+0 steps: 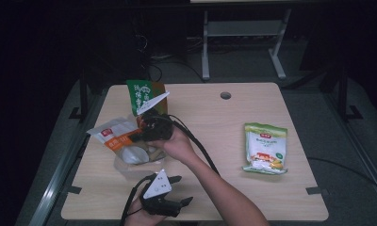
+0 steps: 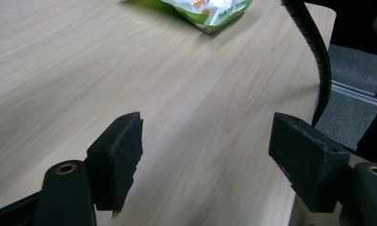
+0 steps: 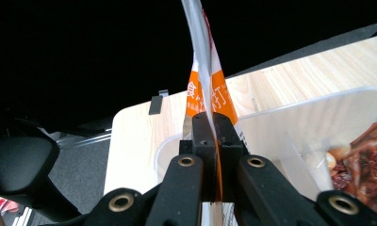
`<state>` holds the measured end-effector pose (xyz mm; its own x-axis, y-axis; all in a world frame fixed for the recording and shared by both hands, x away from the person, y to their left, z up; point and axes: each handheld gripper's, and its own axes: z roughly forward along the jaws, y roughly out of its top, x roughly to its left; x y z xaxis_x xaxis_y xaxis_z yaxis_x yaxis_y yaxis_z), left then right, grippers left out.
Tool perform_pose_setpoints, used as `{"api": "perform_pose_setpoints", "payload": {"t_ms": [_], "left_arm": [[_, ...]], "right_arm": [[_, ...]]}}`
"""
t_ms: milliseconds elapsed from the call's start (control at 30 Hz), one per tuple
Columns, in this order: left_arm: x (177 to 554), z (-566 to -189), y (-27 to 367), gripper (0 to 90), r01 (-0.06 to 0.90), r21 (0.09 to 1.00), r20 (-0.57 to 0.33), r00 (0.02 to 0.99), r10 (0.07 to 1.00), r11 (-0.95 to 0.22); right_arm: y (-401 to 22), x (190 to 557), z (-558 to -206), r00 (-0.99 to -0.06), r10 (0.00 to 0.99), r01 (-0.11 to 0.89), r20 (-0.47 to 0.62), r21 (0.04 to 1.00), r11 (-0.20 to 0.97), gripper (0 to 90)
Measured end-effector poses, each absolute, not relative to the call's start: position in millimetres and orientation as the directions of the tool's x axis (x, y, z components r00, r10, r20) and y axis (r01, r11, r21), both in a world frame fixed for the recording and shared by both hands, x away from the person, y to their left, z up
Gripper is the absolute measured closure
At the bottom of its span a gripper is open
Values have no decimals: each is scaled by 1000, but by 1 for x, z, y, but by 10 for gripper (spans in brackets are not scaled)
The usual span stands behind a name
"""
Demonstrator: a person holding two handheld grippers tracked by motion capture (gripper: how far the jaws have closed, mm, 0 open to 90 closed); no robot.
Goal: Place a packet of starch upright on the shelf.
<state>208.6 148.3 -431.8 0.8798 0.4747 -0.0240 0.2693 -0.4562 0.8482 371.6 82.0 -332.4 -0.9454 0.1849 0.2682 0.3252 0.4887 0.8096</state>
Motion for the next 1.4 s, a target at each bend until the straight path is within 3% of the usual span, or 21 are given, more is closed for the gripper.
{"api": "perform_pose_setpoints", "payload": {"t_ms": [400,733,933,1033,1400], "left_arm": [[208,-432,148,262,263,847,-16,882,471,-462],[206,-432,146,262,258,843,-12,886,463,-472],[206,-433,144,262,256,841,-9,887,461,-476],[206,-433,144,262,257,842,-10,886,463,-475],[206,-432,144,262,253,841,-7,888,459,-478]], "right_arm": [[93,381,-367,-929,175,370,328,780,504,896],[77,378,-362,-937,200,349,285,756,554,768],[65,373,-367,-944,194,330,268,724,606,821],[62,372,-370,-944,190,328,268,720,612,890],[60,369,-376,-942,197,335,272,702,629,900]]}}
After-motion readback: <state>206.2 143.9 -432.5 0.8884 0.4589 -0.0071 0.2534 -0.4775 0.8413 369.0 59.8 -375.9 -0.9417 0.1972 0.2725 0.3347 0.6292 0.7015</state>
